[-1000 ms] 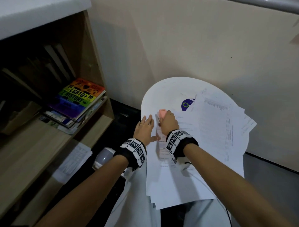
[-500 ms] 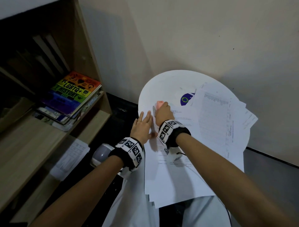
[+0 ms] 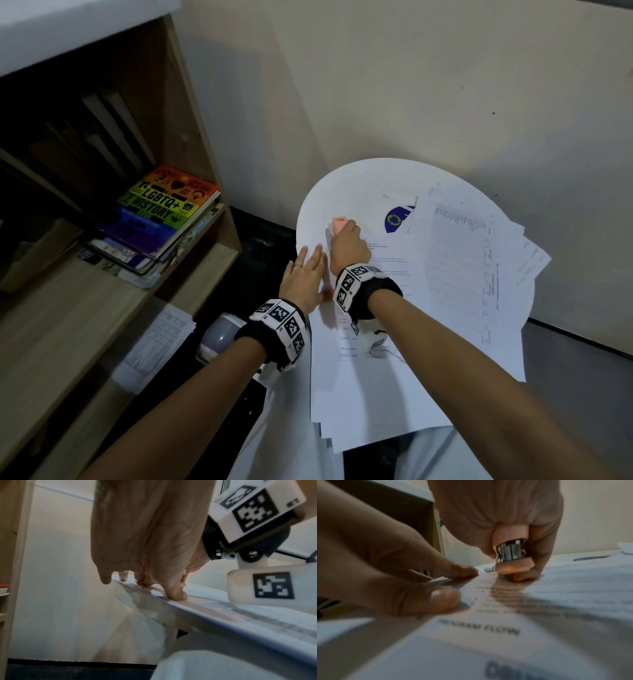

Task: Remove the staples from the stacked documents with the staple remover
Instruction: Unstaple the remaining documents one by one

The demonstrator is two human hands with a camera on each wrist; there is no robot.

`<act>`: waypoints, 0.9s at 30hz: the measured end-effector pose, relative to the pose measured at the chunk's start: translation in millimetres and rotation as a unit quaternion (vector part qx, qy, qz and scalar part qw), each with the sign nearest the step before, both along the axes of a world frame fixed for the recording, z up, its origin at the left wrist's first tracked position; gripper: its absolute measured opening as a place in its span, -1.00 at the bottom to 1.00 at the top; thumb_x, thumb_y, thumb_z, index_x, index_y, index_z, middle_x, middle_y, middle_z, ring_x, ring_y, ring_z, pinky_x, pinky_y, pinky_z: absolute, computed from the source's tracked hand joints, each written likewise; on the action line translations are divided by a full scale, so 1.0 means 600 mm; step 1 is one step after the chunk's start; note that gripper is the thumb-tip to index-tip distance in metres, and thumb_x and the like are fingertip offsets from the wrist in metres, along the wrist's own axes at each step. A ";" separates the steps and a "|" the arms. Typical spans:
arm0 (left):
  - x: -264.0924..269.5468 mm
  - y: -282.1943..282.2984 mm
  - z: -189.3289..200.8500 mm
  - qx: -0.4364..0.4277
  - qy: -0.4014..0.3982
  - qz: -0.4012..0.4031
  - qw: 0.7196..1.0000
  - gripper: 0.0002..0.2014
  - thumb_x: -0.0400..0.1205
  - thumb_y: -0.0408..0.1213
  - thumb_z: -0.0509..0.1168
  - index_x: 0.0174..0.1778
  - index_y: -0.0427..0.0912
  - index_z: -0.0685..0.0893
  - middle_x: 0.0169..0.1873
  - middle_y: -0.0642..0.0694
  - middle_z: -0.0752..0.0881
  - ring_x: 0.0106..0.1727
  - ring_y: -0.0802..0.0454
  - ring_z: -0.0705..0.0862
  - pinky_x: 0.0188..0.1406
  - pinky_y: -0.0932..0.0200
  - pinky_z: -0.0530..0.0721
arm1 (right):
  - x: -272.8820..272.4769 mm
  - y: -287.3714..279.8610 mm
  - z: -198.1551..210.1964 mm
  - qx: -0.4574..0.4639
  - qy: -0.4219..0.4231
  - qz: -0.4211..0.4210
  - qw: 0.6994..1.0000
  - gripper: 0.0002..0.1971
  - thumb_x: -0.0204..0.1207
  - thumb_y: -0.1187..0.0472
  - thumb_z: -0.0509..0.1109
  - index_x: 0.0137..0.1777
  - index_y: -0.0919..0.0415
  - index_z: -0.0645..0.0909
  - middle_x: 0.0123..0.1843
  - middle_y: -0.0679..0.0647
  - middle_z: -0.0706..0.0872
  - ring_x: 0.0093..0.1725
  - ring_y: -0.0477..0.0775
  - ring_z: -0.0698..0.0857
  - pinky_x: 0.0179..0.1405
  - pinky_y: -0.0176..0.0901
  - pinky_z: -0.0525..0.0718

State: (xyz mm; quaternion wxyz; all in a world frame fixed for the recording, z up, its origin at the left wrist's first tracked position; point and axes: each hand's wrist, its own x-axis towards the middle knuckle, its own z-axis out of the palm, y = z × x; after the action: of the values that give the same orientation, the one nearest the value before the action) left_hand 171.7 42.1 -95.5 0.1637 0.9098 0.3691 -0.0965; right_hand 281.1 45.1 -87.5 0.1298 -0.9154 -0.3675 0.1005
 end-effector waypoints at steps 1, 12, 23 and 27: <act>0.000 0.000 0.000 0.002 0.002 0.000 1.000 -0.22 0.67 -0.05 0.22 0.68 -0.16 -0.09 0.68 0.04 -0.19 0.70 -0.07 -0.17 0.63 -0.10 0.07 | -0.001 0.000 0.000 0.003 -0.007 -0.001 1.000 -0.65 0.75 0.08 0.07 0.37 0.32 0.34 0.28 0.19 0.56 0.17 0.24 0.70 -0.03 0.00 0.62; 0.009 0.008 0.014 -0.031 0.066 -0.006 0.997 -0.13 0.63 0.22 0.12 0.68 -0.07 -0.22 0.66 0.02 -0.30 0.69 -0.09 -0.23 0.65 -0.17 -0.07 | 0.034 -0.050 0.023 0.085 0.057 -0.003 0.995 -0.63 0.72 0.07 0.06 0.35 0.36 0.32 0.27 0.25 0.54 0.13 0.36 0.65 -0.10 0.06 0.50; 0.109 -0.023 0.015 -0.036 -0.071 -0.038 0.996 -0.11 0.57 0.12 0.31 0.65 -0.29 0.06 0.67 -0.17 0.00 0.69 -0.10 -0.05 0.68 -0.04 -0.03 | 0.130 -0.175 0.027 -0.006 0.048 -0.010 0.999 -0.64 0.69 0.08 0.12 0.30 0.37 0.37 0.26 0.29 0.58 0.16 0.34 0.63 -0.08 -0.02 0.49; 0.124 -0.031 0.007 -0.084 -0.103 -0.026 0.991 0.00 0.48 0.13 0.42 0.66 -0.24 0.03 0.68 -0.12 -0.06 0.70 -0.11 -0.13 0.68 -0.10 -0.06 | 0.128 -0.162 0.030 -0.027 0.042 0.007 0.999 -0.61 0.70 0.04 0.10 0.31 0.37 0.37 0.27 0.30 0.59 0.18 0.34 0.63 0.02 0.08 0.57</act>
State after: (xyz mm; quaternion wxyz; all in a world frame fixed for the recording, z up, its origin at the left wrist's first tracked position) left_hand 246.3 23.2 -91.6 0.2741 0.9071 0.3173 -0.0374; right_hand 358.0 -51.8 -69.7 0.1201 -0.9108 -0.3655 0.1496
